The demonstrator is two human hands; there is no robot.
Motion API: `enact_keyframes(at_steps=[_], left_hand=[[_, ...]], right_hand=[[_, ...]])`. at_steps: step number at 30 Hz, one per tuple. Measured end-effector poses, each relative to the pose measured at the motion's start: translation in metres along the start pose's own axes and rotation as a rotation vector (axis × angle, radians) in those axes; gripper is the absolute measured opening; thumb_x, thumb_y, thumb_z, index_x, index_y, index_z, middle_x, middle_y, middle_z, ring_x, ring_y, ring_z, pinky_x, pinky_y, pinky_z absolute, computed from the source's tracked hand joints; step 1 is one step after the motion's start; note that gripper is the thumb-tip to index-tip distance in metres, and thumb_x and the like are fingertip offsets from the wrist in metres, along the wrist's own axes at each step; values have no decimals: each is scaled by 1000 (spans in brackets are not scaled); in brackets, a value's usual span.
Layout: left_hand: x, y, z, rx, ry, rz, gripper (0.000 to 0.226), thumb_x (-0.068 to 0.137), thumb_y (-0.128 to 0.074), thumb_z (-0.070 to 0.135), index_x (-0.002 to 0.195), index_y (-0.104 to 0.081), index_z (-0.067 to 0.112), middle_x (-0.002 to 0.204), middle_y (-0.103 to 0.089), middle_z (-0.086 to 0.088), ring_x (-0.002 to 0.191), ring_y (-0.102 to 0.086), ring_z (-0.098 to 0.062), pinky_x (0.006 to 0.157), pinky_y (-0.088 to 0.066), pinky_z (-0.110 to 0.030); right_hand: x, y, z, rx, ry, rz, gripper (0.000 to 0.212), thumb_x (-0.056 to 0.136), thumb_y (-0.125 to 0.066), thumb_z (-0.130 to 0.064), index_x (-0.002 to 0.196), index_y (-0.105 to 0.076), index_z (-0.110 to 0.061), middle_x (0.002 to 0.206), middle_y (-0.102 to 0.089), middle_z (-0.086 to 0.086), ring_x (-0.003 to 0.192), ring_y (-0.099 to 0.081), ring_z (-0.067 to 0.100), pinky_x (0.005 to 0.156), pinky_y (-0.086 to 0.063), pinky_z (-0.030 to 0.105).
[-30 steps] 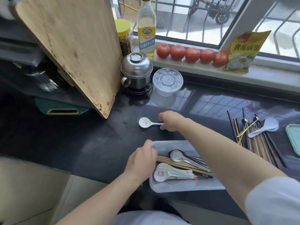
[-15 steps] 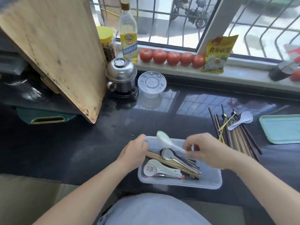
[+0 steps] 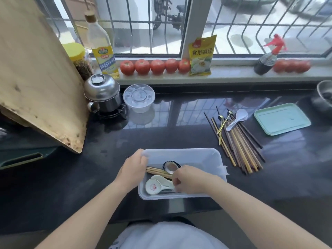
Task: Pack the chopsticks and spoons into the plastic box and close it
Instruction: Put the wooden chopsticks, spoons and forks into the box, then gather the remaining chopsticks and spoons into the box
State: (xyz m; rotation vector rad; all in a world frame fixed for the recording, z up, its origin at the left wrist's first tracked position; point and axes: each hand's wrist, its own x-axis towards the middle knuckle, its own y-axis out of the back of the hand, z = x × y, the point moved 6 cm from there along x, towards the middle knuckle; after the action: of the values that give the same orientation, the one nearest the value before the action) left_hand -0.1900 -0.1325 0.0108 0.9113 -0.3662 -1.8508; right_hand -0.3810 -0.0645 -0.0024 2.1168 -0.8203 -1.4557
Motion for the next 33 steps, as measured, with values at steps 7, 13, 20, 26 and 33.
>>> enact_keyframes(at_steps=[7,13,20,26,33], left_hand=[[4,-1,4,-6,-16,-21,26,103,-30,29,92,-52,21,86,-66,-5,85,-62,-29,71,-47,-40],[13,-21,34,73,-42,-28,27,104,-27,32,94,-49,20,88,-63,-2,86,-59,-27,71,-43,-41],[13,-36,48,60,-11,4,23,103,-27,26,112,-49,27,99,-64,-4,93,-58,-31,80,-48,-44],[12,-40,56,54,59,85,27,102,-33,26,117,-52,38,100,-68,0,90,-62,-23,78,-50,-41],[-1,-40,71,191,209,169,26,98,-28,37,110,-51,34,89,-67,0,86,-62,-32,77,-49,-42]], right_hand=[[-88,37,23,817,-257,620,18,95,-60,-18,82,-71,-23,70,-68,-4,62,-63,9,62,-52,26],[-154,46,70,1002,-448,1063,18,96,-60,-11,82,-72,-14,70,-69,5,52,-59,11,59,-51,28],[-148,71,148,1034,-572,1118,15,93,-58,-12,87,-71,-17,64,-68,4,53,-58,16,55,-52,34],[-38,133,242,711,-635,844,21,84,-53,-30,84,-71,-18,84,-73,6,84,-69,29,79,-57,39],[44,141,272,516,-708,557,24,91,-56,-15,108,-65,1,116,-67,20,112,-63,36,80,-46,33]])
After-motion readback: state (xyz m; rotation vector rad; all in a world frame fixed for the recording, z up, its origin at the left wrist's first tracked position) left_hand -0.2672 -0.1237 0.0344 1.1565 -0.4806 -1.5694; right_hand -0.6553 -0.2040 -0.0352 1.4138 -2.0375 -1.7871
